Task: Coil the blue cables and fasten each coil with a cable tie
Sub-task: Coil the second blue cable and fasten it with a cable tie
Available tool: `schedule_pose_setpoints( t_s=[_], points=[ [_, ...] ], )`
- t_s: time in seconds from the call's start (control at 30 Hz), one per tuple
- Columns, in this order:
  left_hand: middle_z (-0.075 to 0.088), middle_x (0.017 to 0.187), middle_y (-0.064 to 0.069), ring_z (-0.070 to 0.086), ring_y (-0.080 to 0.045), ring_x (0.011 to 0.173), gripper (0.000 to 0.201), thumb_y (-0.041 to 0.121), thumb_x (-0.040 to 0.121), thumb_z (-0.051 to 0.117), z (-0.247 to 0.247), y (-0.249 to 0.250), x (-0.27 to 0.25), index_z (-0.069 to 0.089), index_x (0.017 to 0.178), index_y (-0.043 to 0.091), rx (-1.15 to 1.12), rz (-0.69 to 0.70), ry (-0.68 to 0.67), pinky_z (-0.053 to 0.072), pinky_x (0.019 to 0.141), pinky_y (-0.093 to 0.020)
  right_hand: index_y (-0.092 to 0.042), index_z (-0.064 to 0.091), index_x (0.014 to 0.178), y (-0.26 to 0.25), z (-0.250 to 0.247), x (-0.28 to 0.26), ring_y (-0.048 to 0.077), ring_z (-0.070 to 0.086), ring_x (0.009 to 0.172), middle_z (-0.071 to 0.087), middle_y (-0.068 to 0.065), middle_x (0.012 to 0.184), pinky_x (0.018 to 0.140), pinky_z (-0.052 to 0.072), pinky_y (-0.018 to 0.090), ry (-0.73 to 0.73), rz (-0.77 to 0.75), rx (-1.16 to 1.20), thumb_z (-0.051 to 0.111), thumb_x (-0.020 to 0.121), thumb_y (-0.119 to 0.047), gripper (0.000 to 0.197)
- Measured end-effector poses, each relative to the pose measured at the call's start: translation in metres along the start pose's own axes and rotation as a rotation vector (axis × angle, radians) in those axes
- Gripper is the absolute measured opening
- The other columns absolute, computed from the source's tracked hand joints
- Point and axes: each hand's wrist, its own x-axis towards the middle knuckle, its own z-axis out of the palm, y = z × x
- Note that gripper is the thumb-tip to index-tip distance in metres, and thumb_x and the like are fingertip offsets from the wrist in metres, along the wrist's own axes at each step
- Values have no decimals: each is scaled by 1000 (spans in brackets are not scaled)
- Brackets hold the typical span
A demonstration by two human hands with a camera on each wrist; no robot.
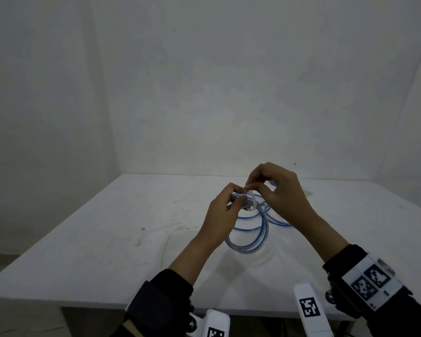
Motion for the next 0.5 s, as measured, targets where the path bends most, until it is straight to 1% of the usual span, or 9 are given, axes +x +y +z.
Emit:
schedule_pose_setpoints(
  t_s=[0.1, 0.13, 0.17, 0.27, 0.33, 0.37, 0.43, 0.5],
  points=[
    [63, 79, 4, 50, 1, 43, 12, 20, 98, 48, 1, 2, 0, 54, 104, 12, 2, -50, -41, 33, 41, -7, -9, 61, 82, 3, -4, 2, 12, 59, 72, 65, -2, 75, 70, 50, 29, -88, -60, -100, 63, 85, 4, 13],
    [64, 81, 2, 48, -2, 42, 13, 21, 98, 47, 1, 2, 0, 54, 105, 12, 8, -69, -52, 33, 41, -7, -9, 60, 84, 4, -5, 2, 10, 59, 73, 64, -1, 75, 70, 50, 29, -102, -66, -133, 62, 86, 4, 13],
    [64, 84, 0, 47, -5, 42, 13, 22, 98, 47, 1, 2, 1, 53, 105, 13, 13, -90, -59, 33, 41, -7, -9, 59, 85, 5, -6, 1, 6, 61, 74, 64, 1, 76, 70, 50, 28, -115, -63, -151, 60, 87, 4, 14],
    [64, 94, -5, 46, -4, 39, 11, 24, 99, 45, 3, 0, 2, 51, 105, 17, 15, -137, -72, 34, 41, -10, -6, 55, 89, 7, -8, 0, -15, 61, 80, 64, 2, 76, 72, 53, 18, -125, -32, -151, 51, 90, 10, 17],
    [64, 94, -8, 40, -5, 37, 12, 26, 99, 43, 3, -1, 2, 50, 104, 18, 11, -159, -80, 34, 41, -12, -5, 53, 92, 8, -7, 0, -21, 59, 79, 63, 2, 73, 69, 49, 8, -134, 2, -161, 46, 92, 11, 18],
    [64, 94, -8, 38, -5, 37, 13, 27, 99, 43, 3, 0, 2, 50, 104, 17, 20, -169, -83, 34, 41, -12, -5, 51, 94, 8, -7, 0, -21, 59, 77, 63, 1, 72, 68, 47, 4, -146, 21, -162, 44, 93, 10, 17],
    [63, 92, -6, 38, -6, 41, 16, 27, 100, 43, 3, 0, 3, 50, 104, 14, 31, -174, -82, 34, 42, -12, -7, 48, 97, 8, -7, 0, -16, 61, 73, 64, 2, 71, 68, 48, 4, -169, 61, -135, 40, 95, 9, 18],
    [60, 80, -2, 35, -7, 44, 18, 25, 99, 43, 3, 2, 2, 51, 103, 9, -10, -174, -89, 32, 42, -14, -10, 45, 96, 7, -8, 1, -10, 64, 71, 67, 4, 70, 68, 49, 6, -179, 88, -88, 39, 95, 8, 19]
  ],
)
